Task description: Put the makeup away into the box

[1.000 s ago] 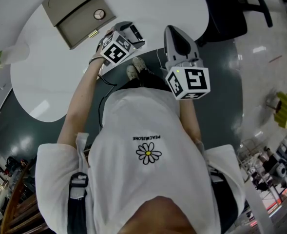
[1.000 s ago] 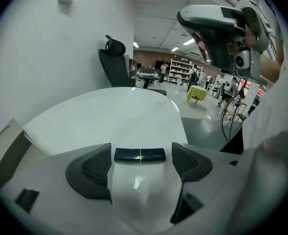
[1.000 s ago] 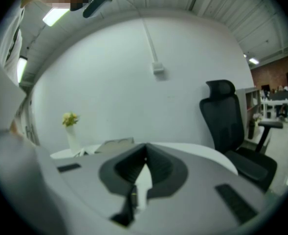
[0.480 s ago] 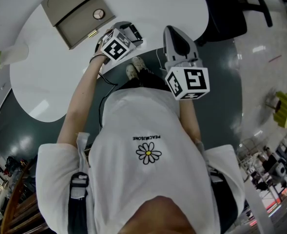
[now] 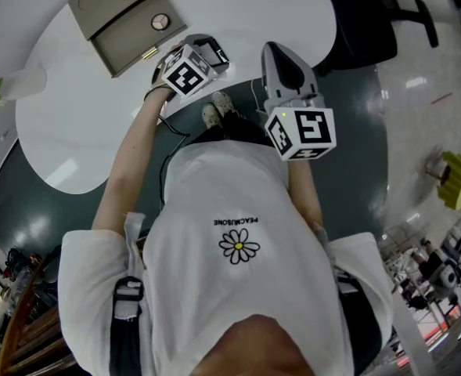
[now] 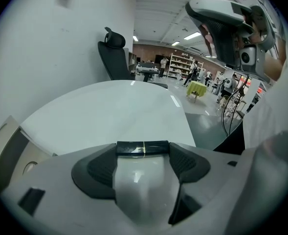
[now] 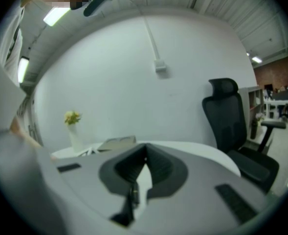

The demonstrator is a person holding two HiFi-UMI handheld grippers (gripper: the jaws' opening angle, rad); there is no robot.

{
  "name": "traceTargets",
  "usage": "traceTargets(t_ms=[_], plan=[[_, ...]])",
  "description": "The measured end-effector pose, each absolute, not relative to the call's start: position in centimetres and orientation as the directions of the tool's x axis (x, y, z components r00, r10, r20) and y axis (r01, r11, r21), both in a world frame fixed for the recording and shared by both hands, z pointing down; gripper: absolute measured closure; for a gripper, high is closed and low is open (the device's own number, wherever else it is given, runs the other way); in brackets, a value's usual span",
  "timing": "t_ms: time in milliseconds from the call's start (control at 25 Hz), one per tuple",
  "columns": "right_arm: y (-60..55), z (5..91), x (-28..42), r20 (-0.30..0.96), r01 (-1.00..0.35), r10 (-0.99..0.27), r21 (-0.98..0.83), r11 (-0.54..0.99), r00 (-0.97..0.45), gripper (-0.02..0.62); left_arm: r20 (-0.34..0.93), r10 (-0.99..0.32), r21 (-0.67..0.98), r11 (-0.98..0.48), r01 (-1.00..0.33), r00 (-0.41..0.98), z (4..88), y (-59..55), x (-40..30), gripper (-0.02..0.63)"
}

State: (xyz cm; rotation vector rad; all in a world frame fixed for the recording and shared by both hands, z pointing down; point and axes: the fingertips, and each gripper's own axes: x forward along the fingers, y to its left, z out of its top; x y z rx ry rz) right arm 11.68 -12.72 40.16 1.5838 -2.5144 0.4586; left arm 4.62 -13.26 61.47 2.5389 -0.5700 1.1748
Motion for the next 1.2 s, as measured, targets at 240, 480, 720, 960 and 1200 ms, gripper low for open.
traceTargets(t_ms=[240,480,720,960,1200], plan=[[-12.7,40.2,11.6,0.272,-0.894,-0.852,-0.176,0.412,-0.447,0.566,0.776,-0.237,0.093,-0.873,-0.478,0.585,61.5,-13.3,4.5,0.255],[-13.0,39.9,11.3,0.266,-0.888,-0.848,-0.174,0.426,-0.458,0.566,0.771,-0.241,0.102,-0.867,-0.489,0.589,60.9,-13.6,4.7,0.267],[-13.5,39.2,10.6,0.247,-0.877,-0.842,-0.163,0.452,-0.480,0.566,0.712,-0.309,0.097,-0.846,-0.524,0.631,57.8,-14.8,5.6,0.269],[-13.9,37.6,9.6,0.215,-0.858,-0.830,-0.138,0.495,-0.514,0.566,0.590,-0.509,0.024,-0.764,-0.644,0.626,52.0,-17.5,4.9,0.270],[-14.8,34.8,8.2,0.149,-0.827,-0.813,-0.114,0.551,-0.562,0.566,0.436,-0.732,-0.090,-0.613,-0.785,0.523,44.2,-19.1,2.3,0.270]])
